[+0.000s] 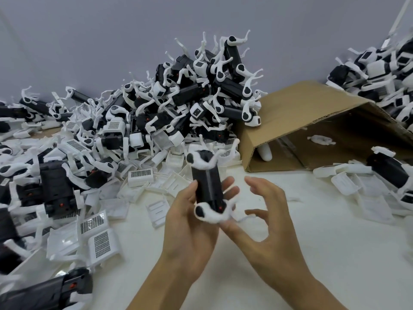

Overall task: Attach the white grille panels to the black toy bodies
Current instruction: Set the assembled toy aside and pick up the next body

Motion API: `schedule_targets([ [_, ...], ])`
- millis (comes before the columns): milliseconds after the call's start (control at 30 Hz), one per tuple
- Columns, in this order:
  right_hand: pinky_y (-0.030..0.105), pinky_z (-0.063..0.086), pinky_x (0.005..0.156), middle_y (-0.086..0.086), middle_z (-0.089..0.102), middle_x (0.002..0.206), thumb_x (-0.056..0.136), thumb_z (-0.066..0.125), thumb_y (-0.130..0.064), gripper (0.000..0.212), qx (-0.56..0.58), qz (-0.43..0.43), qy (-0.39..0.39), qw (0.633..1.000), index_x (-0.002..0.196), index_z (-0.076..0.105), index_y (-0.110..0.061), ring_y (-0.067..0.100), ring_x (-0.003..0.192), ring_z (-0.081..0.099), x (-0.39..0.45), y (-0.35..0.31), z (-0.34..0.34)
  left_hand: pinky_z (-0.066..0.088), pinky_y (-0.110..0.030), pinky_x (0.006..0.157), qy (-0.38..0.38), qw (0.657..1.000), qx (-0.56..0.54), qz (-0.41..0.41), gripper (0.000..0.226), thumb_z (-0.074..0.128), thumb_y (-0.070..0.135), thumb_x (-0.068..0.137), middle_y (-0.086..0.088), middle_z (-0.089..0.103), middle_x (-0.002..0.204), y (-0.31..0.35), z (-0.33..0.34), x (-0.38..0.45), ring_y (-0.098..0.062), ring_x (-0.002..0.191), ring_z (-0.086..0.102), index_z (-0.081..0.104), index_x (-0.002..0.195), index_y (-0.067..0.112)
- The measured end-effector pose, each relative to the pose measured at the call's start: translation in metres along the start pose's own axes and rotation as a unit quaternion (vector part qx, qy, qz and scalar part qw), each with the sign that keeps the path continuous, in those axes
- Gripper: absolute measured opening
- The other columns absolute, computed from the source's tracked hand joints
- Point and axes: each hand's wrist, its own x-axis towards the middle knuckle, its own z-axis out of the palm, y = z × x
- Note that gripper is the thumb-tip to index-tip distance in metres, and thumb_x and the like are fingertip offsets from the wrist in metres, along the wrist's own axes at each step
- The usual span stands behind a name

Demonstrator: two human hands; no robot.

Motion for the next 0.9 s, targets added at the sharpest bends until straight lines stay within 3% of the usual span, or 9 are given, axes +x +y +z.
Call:
schedule_targets([
  [133,0.016,0.049,0.092,-0.029,0.05,0.131,0.09,0.071,-0.013,0.055,0.028,0.019,0.022,0.999,0.13,0.05,-0.045,0.003,0.128,0.049,0.002,0.002,-0.003,0.055,-0.05,0.093,0.093,0.983,0.102,0.117,0.049,0.076,0.022,0.07,-0.012,0.073,0.107,0.004,-0.002,0.005,-0.025,0.099,0.071,0.052,0.112,0.013],
  [233,0.006,0.044,0.089,-0.034,0.058,0.124,0.089,0.064,-0.044,0.036,0.052,0.075,-0.044,0.995,0.123,0.056,-0.05,-0.007,0.121,0.053,0.003,-0.003,-0.003,0.053,-0.051,0.09,0.089,0.979,0.142,0.12,0.043,0.081,0.021,0.072,-0.01,0.071,0.098,0.004,-0.002,0.004,-0.022,0.093,0.072,0.05,0.101,0.014],
  [300,0.005,0.045,0.084,-0.039,0.056,0.119,0.078,0.071,-0.069,0.049,0.036,0.133,-0.079,0.987,0.121,0.052,-0.056,-0.014,0.114,0.052,0.003,-0.004,-0.001,0.054,-0.051,0.086,0.042,0.98,0.163,0.102,0.032,0.079,0.025,0.082,-0.014,0.069,0.095,0.005,-0.003,0.004,-0.023,0.087,0.073,0.051,0.086,0.011],
  [433,0.021,0.052,0.083,-0.024,0.072,0.104,0.066,0.089,-0.054,0.046,0.016,0.205,-0.048,0.978,0.107,0.071,-0.044,0.001,0.099,0.066,0.007,-0.001,-0.003,0.048,-0.039,0.084,-0.033,0.953,0.284,0.095,0.036,0.052,0.039,0.09,-0.014,0.074,0.098,0.005,-0.002,0.002,-0.024,0.092,0.07,0.063,0.073,0.008],
  [533,0.018,0.051,0.069,-0.017,0.077,0.086,0.06,0.095,-0.042,0.033,0.073,0.226,-0.004,0.971,0.088,0.077,-0.037,0.003,0.08,0.072,0.011,-0.002,-0.006,0.05,-0.025,0.081,0.031,0.873,0.451,0.184,0.024,0.051,0.032,0.087,0.005,0.076,0.091,0.003,-0.005,0.0,-0.012,0.093,0.068,0.072,0.078,0.023],
  [633,0.017,0.048,0.062,-0.009,0.076,0.073,0.055,0.095,-0.043,0.03,0.127,0.243,0.022,0.961,0.075,0.078,-0.028,0.002,0.064,0.069,0.013,-0.003,-0.009,0.043,-0.023,0.078,0.176,0.7,0.621,0.306,0.009,0.065,0.019,0.084,0.016,0.064,0.087,0.01,-0.017,0.004,-0.011,0.099,0.054,0.064,0.083,0.028],
  [733,0.03,0.049,0.071,-0.005,0.075,0.073,0.069,0.089,-0.042,0.018,0.137,0.247,0.03,0.959,0.076,0.076,-0.031,0.006,0.065,0.066,0.014,-0.003,-0.01,0.034,-0.034,0.09,0.256,0.547,0.769,0.212,0.036,0.069,0.028,0.084,0.003,0.048,0.118,0.02,-0.038,0.012,-0.023,0.115,0.034,0.054,0.116,0.021],
  [800,0.032,0.048,0.074,-0.007,0.076,0.077,0.067,0.088,-0.055,0.034,0.129,0.255,0.039,0.958,0.08,0.075,-0.026,0.006,0.072,0.067,0.013,-0.002,-0.009,0.032,-0.034,0.093,0.274,0.506,0.811,0.105,0.051,0.065,0.039,0.088,-0.004,0.038,0.13,0.027,-0.049,0.014,-0.027,0.122,0.026,0.042,0.131,0.023],
  [900,0.026,0.046,0.07,-0.014,0.076,0.079,0.06,0.076,-0.072,0.052,0.116,0.273,0.034,0.955,0.082,0.073,-0.025,-0.003,0.075,0.068,0.015,-0.005,-0.007,0.03,-0.031,0.085,0.272,0.553,0.782,0.093,0.051,0.062,0.03,0.094,-0.007,0.043,0.124,0.032,-0.056,0.014,-0.03,0.121,0.031,0.042,0.14,0.025],
])
